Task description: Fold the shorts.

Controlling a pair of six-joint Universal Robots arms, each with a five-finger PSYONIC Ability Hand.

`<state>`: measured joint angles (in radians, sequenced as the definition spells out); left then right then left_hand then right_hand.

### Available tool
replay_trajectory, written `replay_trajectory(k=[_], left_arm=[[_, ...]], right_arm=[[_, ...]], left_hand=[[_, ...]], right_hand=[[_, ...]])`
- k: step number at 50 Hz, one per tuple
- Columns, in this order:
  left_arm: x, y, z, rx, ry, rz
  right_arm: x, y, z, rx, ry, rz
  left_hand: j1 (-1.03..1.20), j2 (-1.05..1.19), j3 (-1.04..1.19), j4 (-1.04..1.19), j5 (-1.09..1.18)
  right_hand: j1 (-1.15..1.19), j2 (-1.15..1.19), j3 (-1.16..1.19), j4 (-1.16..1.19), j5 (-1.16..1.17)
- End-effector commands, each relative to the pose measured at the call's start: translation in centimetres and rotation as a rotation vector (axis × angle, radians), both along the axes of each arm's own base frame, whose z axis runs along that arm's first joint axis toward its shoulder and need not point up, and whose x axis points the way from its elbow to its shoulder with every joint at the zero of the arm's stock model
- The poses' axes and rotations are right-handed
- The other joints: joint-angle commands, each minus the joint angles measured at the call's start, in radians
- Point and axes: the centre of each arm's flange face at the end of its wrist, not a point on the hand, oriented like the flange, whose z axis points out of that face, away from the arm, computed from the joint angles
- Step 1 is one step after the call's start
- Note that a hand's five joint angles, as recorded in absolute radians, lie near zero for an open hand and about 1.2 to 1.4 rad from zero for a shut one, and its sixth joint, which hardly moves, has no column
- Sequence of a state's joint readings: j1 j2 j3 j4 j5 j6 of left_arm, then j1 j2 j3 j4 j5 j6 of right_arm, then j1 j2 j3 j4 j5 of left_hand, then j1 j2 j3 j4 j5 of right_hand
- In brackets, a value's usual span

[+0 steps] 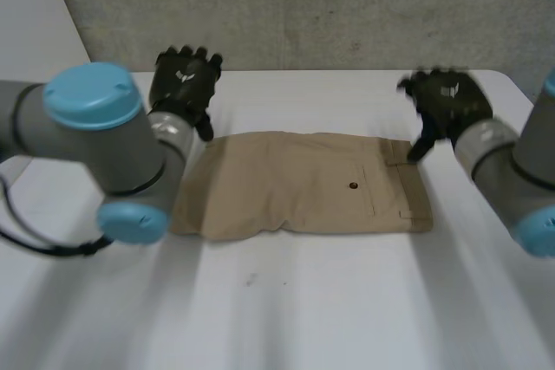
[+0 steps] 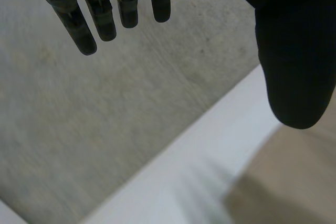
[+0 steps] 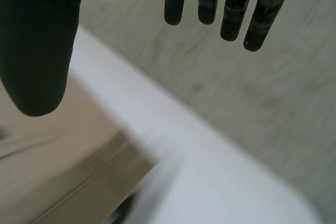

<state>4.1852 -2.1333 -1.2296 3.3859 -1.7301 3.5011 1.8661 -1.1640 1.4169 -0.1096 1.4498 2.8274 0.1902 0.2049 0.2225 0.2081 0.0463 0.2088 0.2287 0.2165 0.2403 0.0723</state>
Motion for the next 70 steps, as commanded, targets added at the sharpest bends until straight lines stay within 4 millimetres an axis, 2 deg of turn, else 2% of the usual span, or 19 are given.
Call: replay_trajectory(k=[1, 6, 14, 17, 18, 21, 29, 35, 42, 44, 47, 48, 53, 54, 56, 57, 59, 65, 70], left_arm=[[3.1, 4.8, -2.4, 0.201, 0.094, -0.012], [4.1, 6.9, -4.5, 0.266, 0.074, -0.009], [4.4, 7.0, -5.6, 0.269, 0.074, 0.002], [4.4, 6.9, -5.6, 0.267, 0.075, 0.003], [4.4, 6.9, -5.6, 0.267, 0.074, 0.003], [4.5, 6.9, -5.6, 0.268, 0.073, 0.005], [4.5, 7.1, -5.1, 0.261, 0.076, 0.003], [4.4, 7.0, -3.7, 0.223, 0.094, -0.003], [3.8, 6.3, -1.0, 0.145, 0.135, -0.015], [3.6, 6.0, -0.3, 0.124, 0.148, -0.019], [3.2, 5.5, 0.8, 0.091, 0.168, -0.022], [3.2, 5.3, 1.2, 0.082, 0.174, -0.022], [2.6, 4.4, 2.8, 0.04, 0.199, -0.027], [2.5, 4.3, 3.1, 0.036, 0.201, -0.029], [2.2, 3.9, 3.5, 0.033, 0.205, -0.032], [1.8, 3.8, 3.7, 0.032, 0.207, -0.038], [1.3, 3.8, 4.0, 0.028, 0.21, -0.05], [-1.8, 4.2, 3.9, 0.061, 0.196, -0.116], [-4.1, 5.0, 1.6, 0.153, 0.158, -0.161]], right_arm=[[-2.0, 2.9, -5.7, 0.222, 0.017, 0.009], [-2.2, 2.9, -8.1, 0.215, 0.024, 0.004], [-1.9, 1.5, -10.9, 0.167, 0.024, -0.001], [-1.9, 1.2, -11.7, 0.17, 0.049, -0.002], [-2.0, 1.1, -11.8, 0.166, 0.059, -0.005], [-3.4, 0.3, -11.1, 0.136, 0.1, -0.068], [-7.5, -2.0, -5.7, -0.049, 0.285, -0.182], [-7.6, -2.7, -4.1, -0.132, 0.506, -0.154], [3.5, 1.9, -0.1, -0.355, 0.512, 0.133], [5.0, 3.0, 0.0, -0.375, 0.499, 0.185], [8.4, 6.0, -0.9, -0.394, 0.477, 0.334], [10.3, 8.2, -1.8, -0.397, 0.462, 0.443], [12.1, 12.3, -4.8, -0.294, 0.428, 0.663], [12.0, 12.5, -5.0, -0.27, 0.419, 0.675], [11.9, 13.0, -4.8, -0.165, 0.348, 0.688], [11.9, 13.0, -4.4, -0.145, 0.322, 0.682], [11.9, 11.9, -2.5, -0.114, 0.218, 0.629], [7.3, 4.9, 2.8, -0.02, -0.113, 0.321], [5.9, 2.7, 2.5, 0.092, -0.211, 0.257]], left_hand=[[-0.009, -0.024, -0.041, -0.027, -0.04], [-0.016, -0.03, -0.048, -0.034, -0.046], [-0.016, -0.03, -0.048, -0.034, -0.046], [-0.016, -0.03, -0.048, -0.034, -0.046], [-0.016, -0.03, -0.048, -0.034, -0.046], [-0.016, -0.03, -0.048, -0.034, -0.046], [-0.016, -0.03, -0.048, -0.034, -0.046], [-0.016, -0.03, -0.048, -0.034, -0.046], [-0.016, -0.03, -0.048, -0.034, -0.046], [-0.016, -0.03, -0.048, -0.034, -0.046], [-0.016, -0.03, -0.048, -0.034, -0.046], [-0.016, -0.03, -0.048, -0.034, -0.046], [-0.016, -0.03, -0.048, -0.034, -0.046], [-0.016, -0.03, -0.048, -0.034, -0.046], [-0.016, -0.03, -0.048, -0.034, -0.046], [-0.016, -0.03, -0.048, -0.034, -0.046], [-0.016, -0.03, -0.048, -0.034, -0.046], [-0.016, -0.03, -0.048, -0.034, -0.046], [-0.016, -0.03, -0.048, -0.034, -0.046]], right_hand=[[0.164, 0.144, 0.156, 0.132, 0.126], [0.264, 0.244, 0.256, 0.232, 0.226], [0.563, 0.543, 0.555, 0.531, 0.525], [1.139, 1.119, 1.132, 1.108, 1.101], [1.187, 1.167, 1.179, 1.156, 1.149], [1.187, 1.168, 1.18, 1.156, 1.149], [1.187, 1.168, 1.18, 1.156, 1.149], [1.187, 1.168, 1.18, 1.156, 1.149], [1.187, 1.168, 1.18, 1.156, 1.149], [1.187, 1.168, 1.18, 1.156, 1.149], [1.187, 1.168, 1.18, 1.156, 1.149], [1.187, 1.168, 1.18, 1.156, 1.149], [1.187, 1.168, 1.18, 1.156, 1.149], [1.055, 1.035, 1.047, 1.023, 1.017], [0.227, 0.207, 0.219, 0.195, 0.188], [0.066, 0.046, 0.058, 0.034, 0.028], [-0.034, -0.054, -0.042, -0.066, -0.072], [-0.034, -0.054, -0.042, -0.066, -0.072], [-0.034, -0.054, -0.042, -0.066, -0.072]])
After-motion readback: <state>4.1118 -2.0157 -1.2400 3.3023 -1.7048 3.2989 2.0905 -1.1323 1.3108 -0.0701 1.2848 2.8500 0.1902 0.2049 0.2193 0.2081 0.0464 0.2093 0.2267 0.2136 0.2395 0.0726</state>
